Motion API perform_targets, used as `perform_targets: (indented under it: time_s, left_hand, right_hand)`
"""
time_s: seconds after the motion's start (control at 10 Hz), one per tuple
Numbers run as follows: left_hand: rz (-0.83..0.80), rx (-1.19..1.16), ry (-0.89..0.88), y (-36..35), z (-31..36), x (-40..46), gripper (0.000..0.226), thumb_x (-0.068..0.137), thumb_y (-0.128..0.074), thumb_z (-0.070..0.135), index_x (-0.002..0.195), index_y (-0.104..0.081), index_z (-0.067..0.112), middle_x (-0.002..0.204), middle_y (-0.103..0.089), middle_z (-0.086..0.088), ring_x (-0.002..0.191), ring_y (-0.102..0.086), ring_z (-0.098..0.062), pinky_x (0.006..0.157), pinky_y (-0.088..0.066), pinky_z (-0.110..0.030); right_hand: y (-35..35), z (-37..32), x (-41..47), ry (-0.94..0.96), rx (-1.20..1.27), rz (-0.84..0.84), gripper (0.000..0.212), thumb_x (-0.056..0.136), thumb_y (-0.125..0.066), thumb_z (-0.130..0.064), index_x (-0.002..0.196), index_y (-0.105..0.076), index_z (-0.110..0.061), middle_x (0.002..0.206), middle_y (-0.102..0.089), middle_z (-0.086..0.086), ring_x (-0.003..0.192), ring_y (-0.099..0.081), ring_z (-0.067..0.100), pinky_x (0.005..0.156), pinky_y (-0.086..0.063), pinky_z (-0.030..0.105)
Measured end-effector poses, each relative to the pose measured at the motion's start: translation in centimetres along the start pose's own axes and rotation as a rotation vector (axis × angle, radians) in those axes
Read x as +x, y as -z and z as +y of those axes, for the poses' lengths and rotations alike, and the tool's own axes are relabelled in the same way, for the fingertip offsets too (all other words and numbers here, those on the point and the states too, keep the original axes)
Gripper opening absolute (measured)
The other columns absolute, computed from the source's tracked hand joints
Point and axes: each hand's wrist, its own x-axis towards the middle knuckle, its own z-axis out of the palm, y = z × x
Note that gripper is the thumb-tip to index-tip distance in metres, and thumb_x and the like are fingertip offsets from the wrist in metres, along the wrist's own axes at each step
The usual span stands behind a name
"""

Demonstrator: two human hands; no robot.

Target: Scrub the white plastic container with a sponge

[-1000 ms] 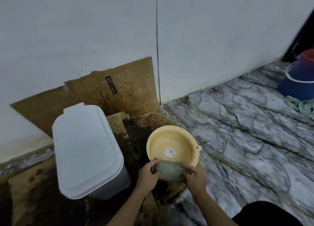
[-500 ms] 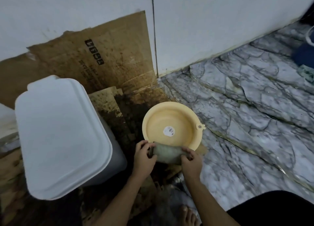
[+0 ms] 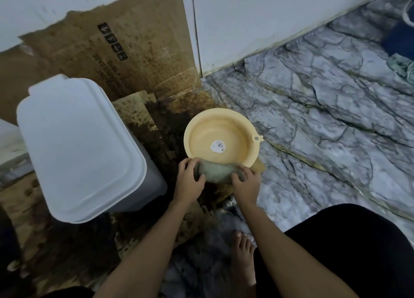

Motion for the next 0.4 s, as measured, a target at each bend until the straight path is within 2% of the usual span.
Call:
perform_targets:
  time_s: [0.1, 0.2, 0.3, 0.4]
  left_hand:
    - [0.017, 0.02, -0.001, 0.4, 0.6, -0.3, 0.047, 0.092, -0.066, 0.014, 0.138, -0.055, 0.016, 0.146, -0.038, -0.001, 0.129, -0.048, -0.018, 0.101, -0.035, -0.022]
    - [-0.003, 0.06, 0.005, 1.1, 1.4, -0.8, 0.048, 0.093, -0.065, 0.018, 0.139, -0.053, 0.015, 0.148, -0.036, -0.002, 0.13, -0.049, -0.021, 0.102, -0.039, -0.025]
    - [-0.035, 0.07, 0.008, 1.5, 2.0, -1.9, 0.05, 0.095, -0.064, 0.021, 0.142, -0.05, 0.015, 0.148, -0.037, -0.002, 0.131, -0.049, -0.022, 0.103, -0.039, -0.026]
    - [-0.13, 0.106, 0.05, 1.6, 2.6, -3.3, 0.052, 0.097, -0.062, 0.026, 0.145, -0.048, 0.017, 0.148, -0.042, -0.004, 0.132, -0.049, -0.023, 0.108, -0.043, -0.034]
  right_hand:
    - [0.5, -0.2, -0.8, 0.094, -0.116, -0.006, 0.035, 0.085, -0.064, -0.021, 0.119, -0.068, -0.021, 0.125, -0.053, 0.002, 0.117, -0.049, 0.023, 0.096, -0.049, 0.041]
    - [1.3, -1.0, -1.6, 0.113, -0.201, -0.006, 0.037, 0.085, -0.063, -0.025, 0.121, -0.067, -0.022, 0.129, -0.055, 0.0, 0.115, -0.054, 0.024, 0.093, -0.051, 0.044]
    - [2.0, -1.4, -2.8, 0.163, -0.251, -0.02, 0.039, 0.086, -0.061, -0.026, 0.125, -0.064, -0.019, 0.133, -0.057, 0.0, 0.108, -0.059, 0.026, 0.089, -0.052, 0.042]
    - [2.4, -1.5, -3.9, 0.208, -0.284, -0.057, 0.043, 0.088, -0.059, -0.028, 0.129, -0.061, -0.018, 0.13, -0.061, 0.002, 0.115, -0.056, 0.024, 0.092, -0.051, 0.042]
